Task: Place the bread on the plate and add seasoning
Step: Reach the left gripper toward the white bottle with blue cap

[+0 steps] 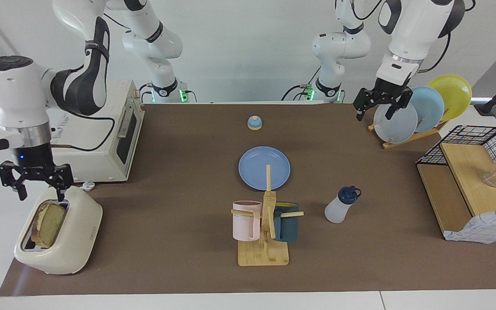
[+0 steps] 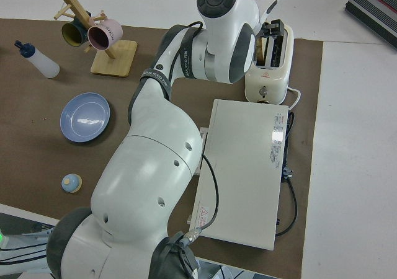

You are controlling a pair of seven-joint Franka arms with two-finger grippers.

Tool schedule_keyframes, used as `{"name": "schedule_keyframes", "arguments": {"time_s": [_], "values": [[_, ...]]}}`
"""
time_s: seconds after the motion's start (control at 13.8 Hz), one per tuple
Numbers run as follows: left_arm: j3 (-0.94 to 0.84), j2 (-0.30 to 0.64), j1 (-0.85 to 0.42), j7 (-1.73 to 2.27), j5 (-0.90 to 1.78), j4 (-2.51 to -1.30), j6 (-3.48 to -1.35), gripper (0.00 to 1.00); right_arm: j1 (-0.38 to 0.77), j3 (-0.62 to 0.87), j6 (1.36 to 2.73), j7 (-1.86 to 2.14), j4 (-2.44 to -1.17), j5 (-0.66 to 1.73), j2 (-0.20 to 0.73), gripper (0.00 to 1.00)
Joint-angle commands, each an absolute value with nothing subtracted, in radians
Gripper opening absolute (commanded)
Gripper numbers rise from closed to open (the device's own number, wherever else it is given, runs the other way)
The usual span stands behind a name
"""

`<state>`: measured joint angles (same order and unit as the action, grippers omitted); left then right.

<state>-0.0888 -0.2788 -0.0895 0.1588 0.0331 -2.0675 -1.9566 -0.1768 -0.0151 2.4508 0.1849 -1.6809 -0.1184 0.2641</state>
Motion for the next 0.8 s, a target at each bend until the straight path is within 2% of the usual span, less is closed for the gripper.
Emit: {"name": "schedule_keyframes", "arguments": {"time_s": [0.0, 0.15, 0.22, 0.29, 0.36, 0.51, 0.58, 0.65, 0.73], "values": [[-0.084, -0.361, -0.144, 0.158, 0.034, -2.241, -2.130, 1.00, -0.190, -0.009, 2.493, 0.163, -1.658, -0.138, 0.299, 0.84], [-0.084, -0.364, -0.176, 0.158, 0.032, -2.351, -2.320, 1.00, -0.181, -0.009, 2.514, 0.135, -1.658, -0.165, 0.308, 0.80], [-0.086, -0.362, -0.192, 0.158, 0.034, -2.400, -2.414, 1.00, -0.186, -0.008, 2.531, 0.135, -1.658, -0.184, 0.311, 0.72], [-0.086, -0.356, -0.210, 0.166, 0.034, -2.445, -2.501, 1.00, -0.196, -0.006, 2.536, 0.138, -1.640, -0.205, 0.319, 0.47], [-0.087, -0.351, -0.222, 0.199, 0.034, -2.491, -2.592, 1.00, -0.196, -0.006, 2.531, 0.140, -1.634, -0.225, 0.319, 0.32], [-0.098, -0.325, -0.224, 0.210, 0.034, -2.537, -2.727, 1.00, -0.195, -0.006, 2.533, 0.141, -1.632, -0.230, 0.321, 0.28], [-0.101, -0.307, -0.222, 0.210, 0.034, -2.557, -2.788, 1.00, -0.195, -0.006, 2.534, 0.144, -1.632, -0.232, 0.321, 0.23], [-0.103, -0.287, -0.224, 0.209, 0.032, -2.575, -2.845, 1.00, -0.195, -0.006, 2.534, 0.155, -1.632, -0.233, 0.321, 0.16], [-0.109, -0.261, -0.224, 0.206, 0.032, -2.592, -2.911, 1.00, -0.195, -0.006, 2.534, 0.169, -1.632, -0.245, 0.321, 0.03]]}}
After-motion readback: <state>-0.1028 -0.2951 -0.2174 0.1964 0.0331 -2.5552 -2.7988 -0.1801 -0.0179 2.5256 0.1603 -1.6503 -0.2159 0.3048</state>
